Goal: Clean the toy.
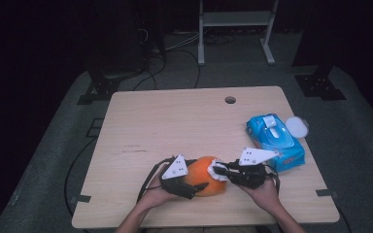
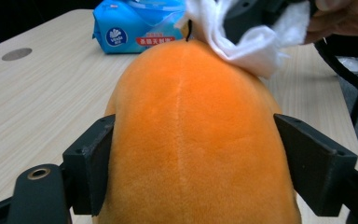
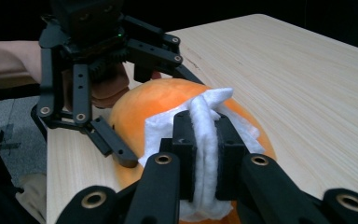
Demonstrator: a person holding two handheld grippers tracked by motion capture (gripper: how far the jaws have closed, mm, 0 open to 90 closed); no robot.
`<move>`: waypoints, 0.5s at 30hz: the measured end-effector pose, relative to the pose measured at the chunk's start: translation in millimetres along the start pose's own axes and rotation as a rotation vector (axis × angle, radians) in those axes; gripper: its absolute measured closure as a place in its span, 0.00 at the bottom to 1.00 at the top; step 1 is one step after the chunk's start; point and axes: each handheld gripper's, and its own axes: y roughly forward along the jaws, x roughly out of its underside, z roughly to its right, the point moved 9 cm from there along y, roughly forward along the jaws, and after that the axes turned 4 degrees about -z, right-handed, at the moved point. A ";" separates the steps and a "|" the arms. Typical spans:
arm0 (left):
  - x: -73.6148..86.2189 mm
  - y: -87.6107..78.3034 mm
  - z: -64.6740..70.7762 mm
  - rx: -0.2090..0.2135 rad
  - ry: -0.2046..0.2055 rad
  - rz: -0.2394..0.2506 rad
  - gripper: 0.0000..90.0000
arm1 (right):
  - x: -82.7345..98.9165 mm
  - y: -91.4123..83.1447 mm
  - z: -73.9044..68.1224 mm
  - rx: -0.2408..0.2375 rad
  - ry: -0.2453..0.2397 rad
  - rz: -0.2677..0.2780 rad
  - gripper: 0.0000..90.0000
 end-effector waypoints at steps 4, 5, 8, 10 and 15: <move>2.7 -2.6 0.6 0.009 0.004 0.002 0.23 | 7.7 -7.8 16.3 0.046 0.036 -0.010 0.90; 2.7 -2.6 0.6 0.009 0.004 0.002 0.22 | 7.7 -7.8 16.3 0.046 0.036 -0.010 0.90; -1.9 -2.3 -2.8 0.034 -0.048 -0.001 0.11 | 13.4 -10.3 20.3 0.050 0.056 -0.016 0.90; -2.6 -5.8 -7.9 0.054 -0.117 -0.003 0.09 | 13.7 -9.0 15.7 0.053 0.037 -0.021 0.90; 2.6 -5.6 -11.4 0.079 -0.200 -0.007 0.18 | 13.9 -8.8 11.0 0.038 0.040 -0.026 0.90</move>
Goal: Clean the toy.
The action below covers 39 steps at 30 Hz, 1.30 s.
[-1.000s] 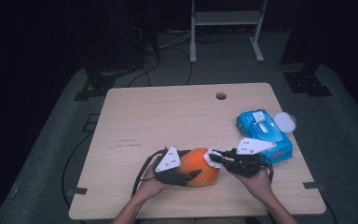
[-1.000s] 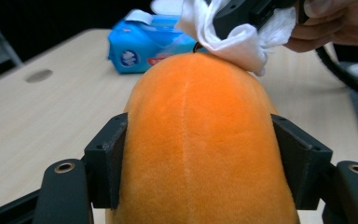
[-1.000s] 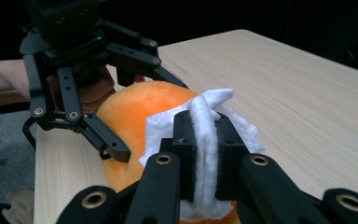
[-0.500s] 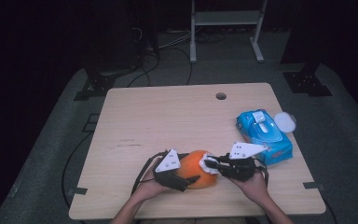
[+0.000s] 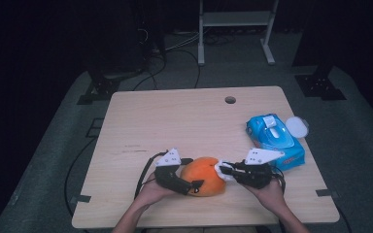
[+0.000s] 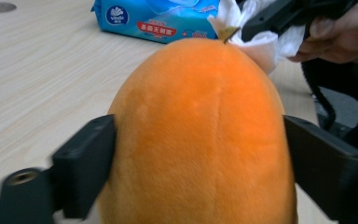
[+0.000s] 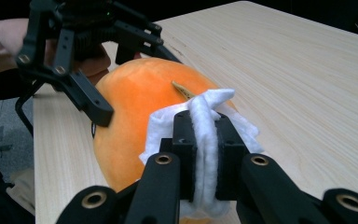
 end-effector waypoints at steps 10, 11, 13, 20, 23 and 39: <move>-15.6 5.0 23.4 -0.116 0.306 0.055 0.37 | -27.4 -4.6 -14.1 -0.007 -0.067 0.069 0.90; -11.8 3.7 20.4 -0.108 0.303 0.051 0.36 | -21.1 -8.1 -5.2 0.011 -0.049 0.058 0.90; -7.5 1.7 16.4 -0.084 0.262 0.049 0.32 | -9.5 -10.4 6.5 0.029 -0.019 0.031 0.90; -3.8 3.5 10.5 -0.026 0.116 0.019 0.11 | 0.3 -12.1 8.2 0.006 0.014 0.013 0.90; -3.8 6.2 10.5 -0.070 0.158 0.017 0.22 | -9.9 -2.7 -9.6 -0.027 -0.024 0.021 0.90; -14.0 9.1 8.4 -0.043 0.083 0.098 0.10 | -3.3 -10.2 15.3 0.013 0.028 0.012 0.90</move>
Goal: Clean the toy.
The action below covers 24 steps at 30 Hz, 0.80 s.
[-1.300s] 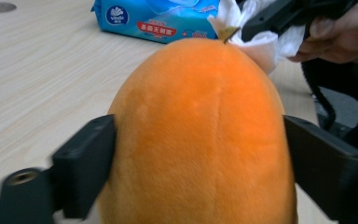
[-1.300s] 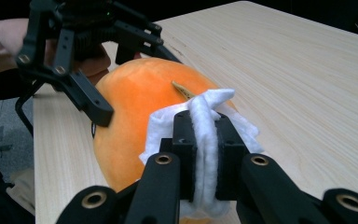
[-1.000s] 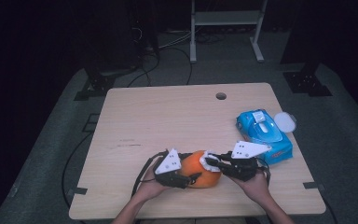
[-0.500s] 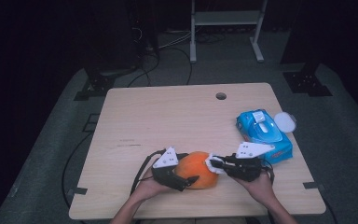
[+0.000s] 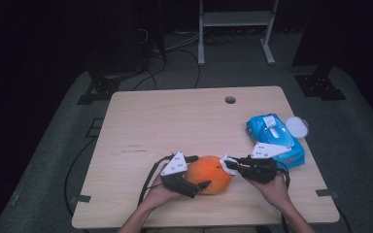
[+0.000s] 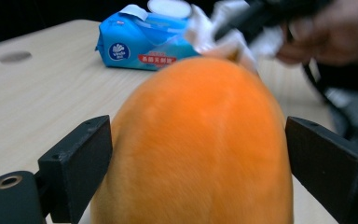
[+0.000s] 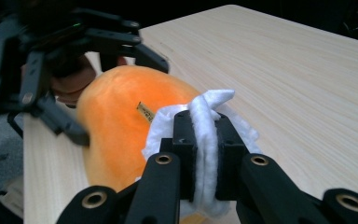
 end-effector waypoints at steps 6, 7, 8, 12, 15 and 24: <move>7.9 -2.9 0.1 -0.010 0.064 -0.044 0.23 | -7.6 8.0 -27.2 -0.057 -0.051 0.009 0.90; 8.7 -4.1 0.0 -0.009 0.073 -0.044 0.25 | -7.8 8.7 -28.8 -0.058 -0.061 0.005 0.90; 10.2 -5.8 -0.1 -0.005 0.074 -0.045 0.27 | -7.8 8.3 -28.5 -0.064 -0.057 0.004 0.90; 12.0 -8.0 0.1 0.002 0.087 -0.050 0.27 | -2.6 4.4 -16.4 -0.052 -0.034 -0.004 0.90; 12.1 -8.3 0.2 0.007 0.086 -0.052 0.25 | 0.3 1.7 -12.1 -0.035 -0.031 -0.010 0.90; 12.7 -7.9 0.3 0.005 0.075 -0.047 0.21 | 5.2 -2.8 -6.9 -0.025 -0.024 -0.021 0.90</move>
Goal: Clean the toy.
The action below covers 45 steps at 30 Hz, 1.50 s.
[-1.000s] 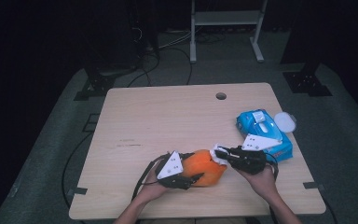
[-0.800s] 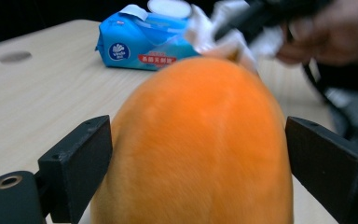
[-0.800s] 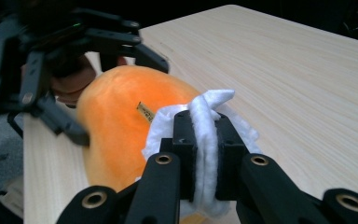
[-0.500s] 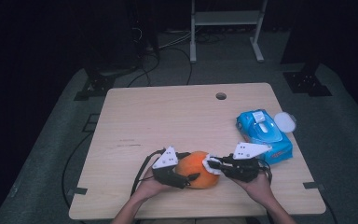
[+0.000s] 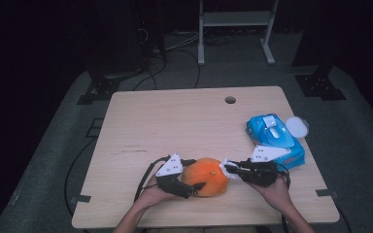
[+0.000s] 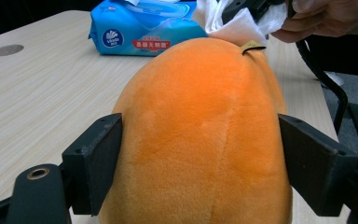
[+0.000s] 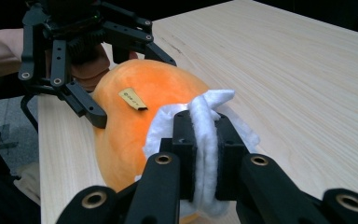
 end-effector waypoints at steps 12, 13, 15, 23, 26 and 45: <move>-2.6 0.6 -6.8 0.000 -0.063 0.004 0.13 | -5.4 3.6 -3.8 -0.013 0.000 0.025 0.90; -2.6 0.6 -6.8 0.000 -0.063 0.004 0.17 | -4.9 2.4 -0.6 -0.010 0.010 0.027 0.90; -4.5 2.5 -5.1 -0.024 -0.039 -0.004 0.20 | -6.0 2.1 0.0 -0.008 0.017 0.031 0.90; -15.4 6.0 8.9 -0.055 0.025 -0.009 0.19 | -21.3 7.6 -20.8 -0.034 -0.057 0.058 0.90; -15.0 6.5 5.9 -0.047 -0.012 0.003 0.22 | -15.1 3.4 -11.5 0.007 -0.046 0.040 0.90; -21.0 9.1 20.4 -0.044 0.078 -0.003 0.24 | -28.4 9.7 -29.2 0.003 -0.122 0.053 0.90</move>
